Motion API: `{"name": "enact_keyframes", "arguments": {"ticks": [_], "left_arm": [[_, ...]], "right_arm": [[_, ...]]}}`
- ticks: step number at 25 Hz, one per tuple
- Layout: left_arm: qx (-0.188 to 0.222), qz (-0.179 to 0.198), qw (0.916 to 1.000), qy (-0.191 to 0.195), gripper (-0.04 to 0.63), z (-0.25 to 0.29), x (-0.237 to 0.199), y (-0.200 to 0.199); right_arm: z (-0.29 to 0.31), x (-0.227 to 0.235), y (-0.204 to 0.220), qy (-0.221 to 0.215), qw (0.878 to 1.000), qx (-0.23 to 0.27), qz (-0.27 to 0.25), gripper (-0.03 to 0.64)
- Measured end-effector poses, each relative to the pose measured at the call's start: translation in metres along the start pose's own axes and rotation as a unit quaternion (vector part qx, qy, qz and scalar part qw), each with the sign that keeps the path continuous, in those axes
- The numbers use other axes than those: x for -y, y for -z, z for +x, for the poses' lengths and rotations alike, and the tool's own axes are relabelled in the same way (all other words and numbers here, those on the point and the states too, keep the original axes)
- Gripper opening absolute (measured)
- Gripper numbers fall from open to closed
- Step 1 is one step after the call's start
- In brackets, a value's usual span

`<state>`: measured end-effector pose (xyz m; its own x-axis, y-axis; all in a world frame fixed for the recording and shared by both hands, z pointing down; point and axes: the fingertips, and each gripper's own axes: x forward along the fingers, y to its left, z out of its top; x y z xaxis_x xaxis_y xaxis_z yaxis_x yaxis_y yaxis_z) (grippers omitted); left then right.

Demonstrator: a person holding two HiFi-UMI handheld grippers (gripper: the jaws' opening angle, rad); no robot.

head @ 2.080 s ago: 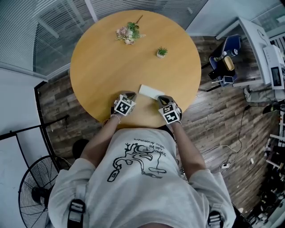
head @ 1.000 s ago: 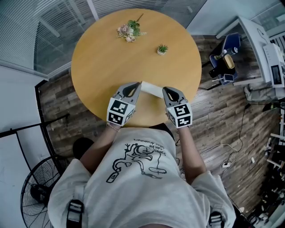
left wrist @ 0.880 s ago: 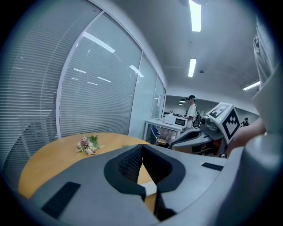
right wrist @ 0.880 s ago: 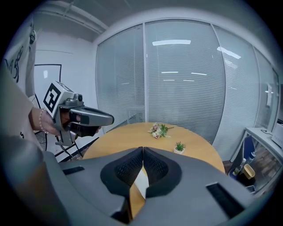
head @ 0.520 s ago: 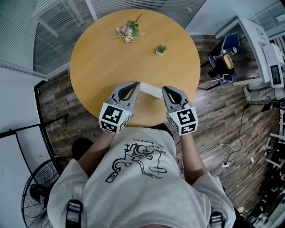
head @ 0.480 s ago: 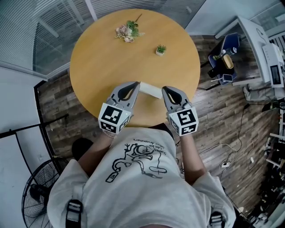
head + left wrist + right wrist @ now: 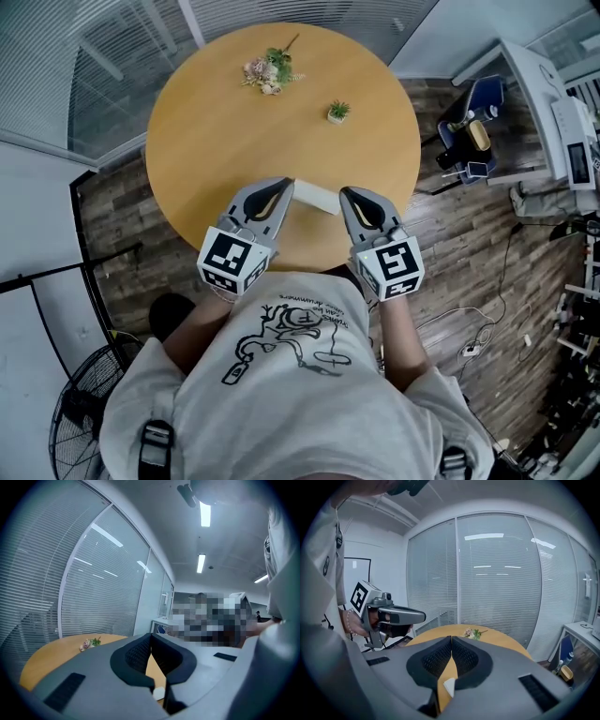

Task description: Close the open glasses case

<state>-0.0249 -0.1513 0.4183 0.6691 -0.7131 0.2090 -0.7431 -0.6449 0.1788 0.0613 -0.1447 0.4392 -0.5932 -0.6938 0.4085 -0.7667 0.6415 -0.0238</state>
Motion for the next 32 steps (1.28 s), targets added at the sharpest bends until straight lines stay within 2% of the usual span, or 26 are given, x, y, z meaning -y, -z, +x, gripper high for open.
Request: {"name": "enact_keyframes", "arguments": {"ticks": [7, 20, 32], "left_arm": [[0.023, 0.007, 0.9997, -0.002, 0.021, -0.011, 0.001, -0.025], [0.057, 0.012, 0.9983, 0.001, 0.021, -0.027, 0.003, -0.064], [0.070, 0.016, 0.9974, 0.003, 0.021, -0.034, 0.009, -0.076]], "right_arm": [[-0.010, -0.003, -0.028, 0.000, 1.000, 0.016, 0.006, 0.012], [-0.030, -0.013, -0.076, -0.003, 0.998, 0.053, -0.016, 0.012], [-0.039, -0.017, -0.085, 0.000, 0.998, 0.065, -0.017, 0.012]]}}
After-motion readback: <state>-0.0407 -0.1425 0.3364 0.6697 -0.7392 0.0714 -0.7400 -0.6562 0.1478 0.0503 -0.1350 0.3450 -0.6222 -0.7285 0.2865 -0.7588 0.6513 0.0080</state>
